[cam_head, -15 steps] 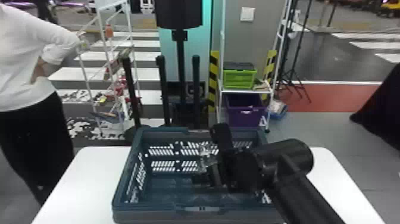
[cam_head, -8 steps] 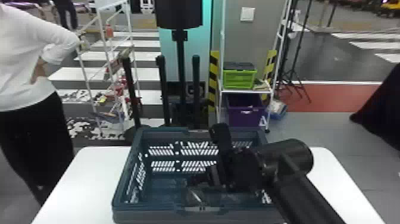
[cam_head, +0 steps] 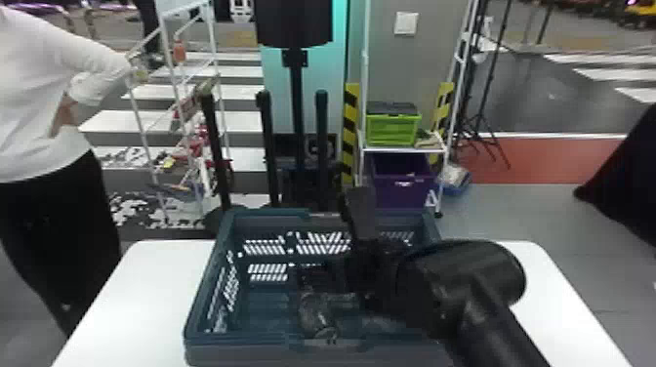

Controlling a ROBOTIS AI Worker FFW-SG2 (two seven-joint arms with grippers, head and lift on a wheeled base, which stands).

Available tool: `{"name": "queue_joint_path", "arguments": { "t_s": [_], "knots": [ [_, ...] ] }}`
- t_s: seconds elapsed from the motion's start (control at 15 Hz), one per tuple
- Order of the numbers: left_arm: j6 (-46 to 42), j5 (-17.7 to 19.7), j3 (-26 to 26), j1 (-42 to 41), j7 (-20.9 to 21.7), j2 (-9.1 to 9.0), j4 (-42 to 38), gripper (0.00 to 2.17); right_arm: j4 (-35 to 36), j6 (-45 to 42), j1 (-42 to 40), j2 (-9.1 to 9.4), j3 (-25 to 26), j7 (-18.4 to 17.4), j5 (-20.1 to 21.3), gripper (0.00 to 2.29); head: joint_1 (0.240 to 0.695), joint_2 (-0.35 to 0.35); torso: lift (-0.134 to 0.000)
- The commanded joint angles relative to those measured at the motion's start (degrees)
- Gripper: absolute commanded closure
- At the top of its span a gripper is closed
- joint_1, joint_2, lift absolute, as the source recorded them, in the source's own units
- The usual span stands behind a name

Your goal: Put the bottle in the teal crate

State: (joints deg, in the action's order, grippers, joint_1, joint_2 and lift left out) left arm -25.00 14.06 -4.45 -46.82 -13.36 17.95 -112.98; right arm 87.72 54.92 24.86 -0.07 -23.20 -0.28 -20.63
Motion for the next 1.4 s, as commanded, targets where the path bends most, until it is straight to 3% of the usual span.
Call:
{"name": "queue_joint_path", "arguments": {
  "t_s": [0.0, 0.2, 0.53, 0.67, 1.0, 1.33],
  "knots": [
    [0.0, 0.1, 0.1, 0.0, 0.1, 0.07, 0.0, 0.13, 8.3, -6.4, -5.6, -1.69, 0.1, -0.6, 2.4, 0.02, 0.499, 0.0, 0.0],
    [0.2, 0.4, 0.1, 0.2, 0.1, 0.33, 0.0, 0.13, 18.8, -12.1, -14.8, -4.42, 1.8, -1.3, 7.5, 0.02, 0.499, 0.0, 0.0],
    [0.7, 0.9, 0.1, 0.5, 0.1, 1.12, -0.5, 0.13, 33.5, -23.3, -33.2, -7.4, 6.3, -1.7, 17.2, 0.02, 0.499, 0.0, 0.0],
    [0.9, 1.1, 0.1, 0.5, 0.0, 1.21, -0.7, 0.13, 37.3, -29.6, -40.9, -7.67, 9.7, -2.3, 17.9, 0.02, 0.499, 0.0, 0.0],
    [1.1, 1.1, 0.1, 0.4, 0.0, 1.47, -1.8, 0.13, 37.3, -51.8, -57.4, -6.97, 16.9, -2.9, 16.1, 0.03, 0.499, 0.0, 0.0],
    [3.9, 0.9, 0.1, 0.2, 0.0, 1.65, -3.7, 0.13, 30.2, -66.0, -66.3, -6.79, 17.2, -2.8, 15.9, 0.03, 0.499, 0.0, 0.0]
  ]
}}
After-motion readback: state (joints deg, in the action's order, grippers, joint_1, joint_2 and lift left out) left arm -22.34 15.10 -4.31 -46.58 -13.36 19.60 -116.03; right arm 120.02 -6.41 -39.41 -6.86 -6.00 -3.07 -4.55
